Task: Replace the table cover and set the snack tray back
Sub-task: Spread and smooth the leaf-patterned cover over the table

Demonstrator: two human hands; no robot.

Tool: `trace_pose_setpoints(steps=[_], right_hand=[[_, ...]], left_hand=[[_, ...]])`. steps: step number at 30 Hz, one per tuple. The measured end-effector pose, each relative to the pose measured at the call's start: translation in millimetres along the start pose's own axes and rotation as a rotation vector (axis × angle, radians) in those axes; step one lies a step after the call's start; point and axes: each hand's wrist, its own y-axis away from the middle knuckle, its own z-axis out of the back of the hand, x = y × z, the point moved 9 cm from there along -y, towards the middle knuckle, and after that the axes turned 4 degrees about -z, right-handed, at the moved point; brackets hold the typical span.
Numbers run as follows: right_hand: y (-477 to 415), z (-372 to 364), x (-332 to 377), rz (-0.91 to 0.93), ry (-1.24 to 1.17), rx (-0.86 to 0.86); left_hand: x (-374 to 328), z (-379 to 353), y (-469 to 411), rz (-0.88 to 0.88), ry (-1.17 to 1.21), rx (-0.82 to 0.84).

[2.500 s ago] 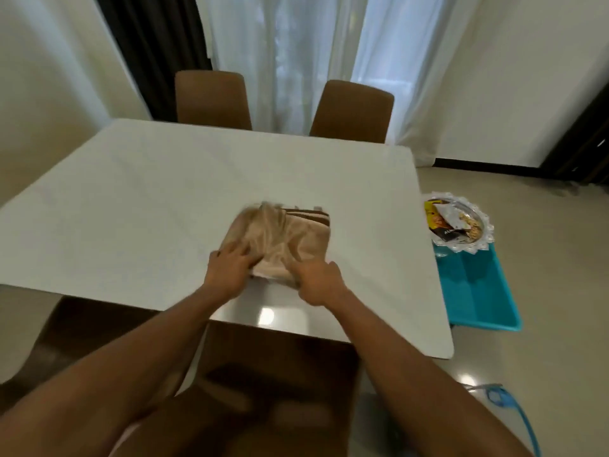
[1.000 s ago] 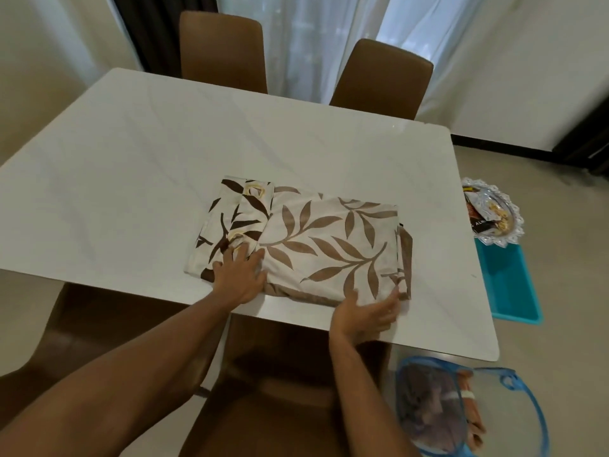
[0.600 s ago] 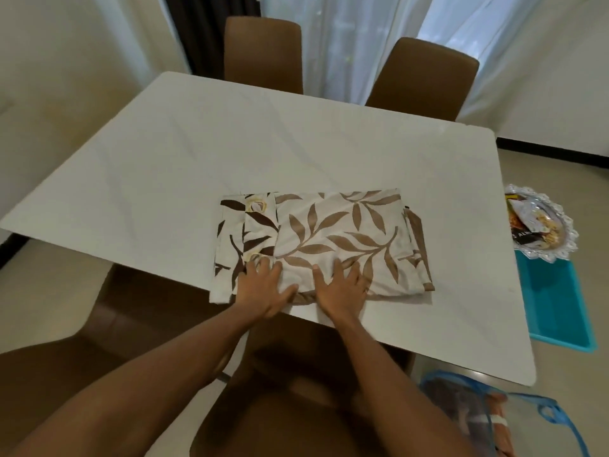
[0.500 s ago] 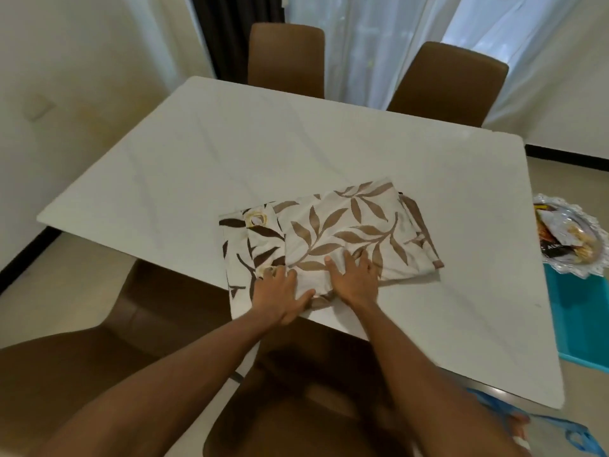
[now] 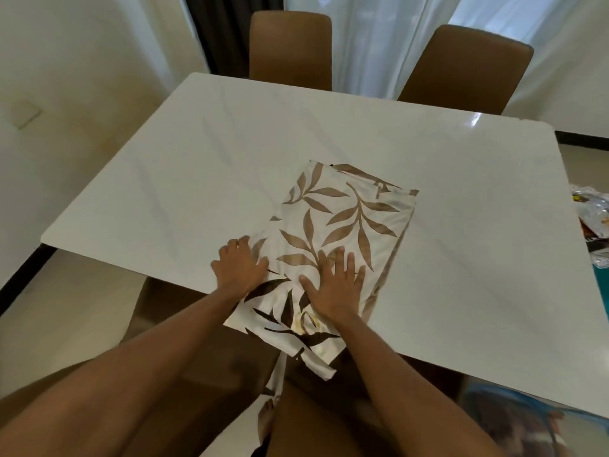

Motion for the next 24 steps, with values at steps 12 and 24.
trace_pose_setpoints(steps=[12,24], right_hand=[[-63,-9,49,0.042,0.128,0.221],[-65,32,91,-0.108,-0.504,0.24]], left_hand=[[42,13,-54,-0.059,0.288,0.018],[-15,78,-25,-0.463,0.168,-0.22]])
